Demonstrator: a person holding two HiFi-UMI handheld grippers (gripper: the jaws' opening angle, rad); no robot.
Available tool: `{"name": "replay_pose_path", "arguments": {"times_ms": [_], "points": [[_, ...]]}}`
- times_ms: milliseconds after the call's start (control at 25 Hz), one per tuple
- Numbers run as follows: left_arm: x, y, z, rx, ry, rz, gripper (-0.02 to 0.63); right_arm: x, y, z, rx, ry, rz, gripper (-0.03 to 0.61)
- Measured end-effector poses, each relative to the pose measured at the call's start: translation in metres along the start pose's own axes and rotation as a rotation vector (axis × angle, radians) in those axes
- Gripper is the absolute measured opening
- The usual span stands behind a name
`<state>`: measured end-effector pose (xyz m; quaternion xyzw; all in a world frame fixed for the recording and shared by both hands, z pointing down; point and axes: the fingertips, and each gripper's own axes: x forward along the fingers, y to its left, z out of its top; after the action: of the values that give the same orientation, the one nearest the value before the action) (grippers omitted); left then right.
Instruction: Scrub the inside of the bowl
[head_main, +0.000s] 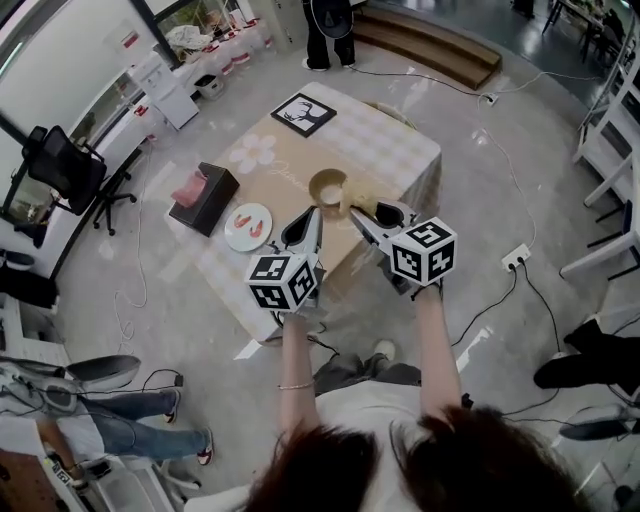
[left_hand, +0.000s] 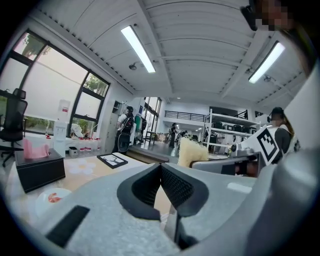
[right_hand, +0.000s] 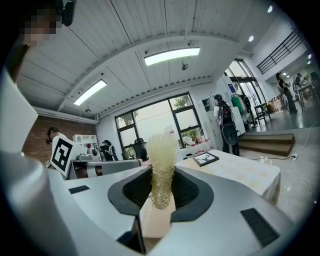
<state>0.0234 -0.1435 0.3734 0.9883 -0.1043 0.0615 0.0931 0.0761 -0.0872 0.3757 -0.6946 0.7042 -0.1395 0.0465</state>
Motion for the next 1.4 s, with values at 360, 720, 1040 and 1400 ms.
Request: {"name": "replay_pose_path", "arguments": {"times_ms": [360,720,1040,1400], "points": [[0.012,0.019,-0.006,-0.039,0.026,0.025,0.011,0.036,-0.011,-0.002,0.003,0.048,0.068,0.095],[0.042,0.068,-0.007,-0.075,0.015,0.058,0.011,0.083,-0.029,0.004,-0.038,0.091,0.090,0.095],[0.070,0.093,-0.012,-0.056,0.059,0.061,0.011,0.114,-0.053,0.002,-0.005,0.110,0.083,0.095],[0.091,0.112,-0.012,-0.004,0.051,0.041,0.011,0.138,-0.069,0.001,0.017,0.105,0.063,0.095]]}}
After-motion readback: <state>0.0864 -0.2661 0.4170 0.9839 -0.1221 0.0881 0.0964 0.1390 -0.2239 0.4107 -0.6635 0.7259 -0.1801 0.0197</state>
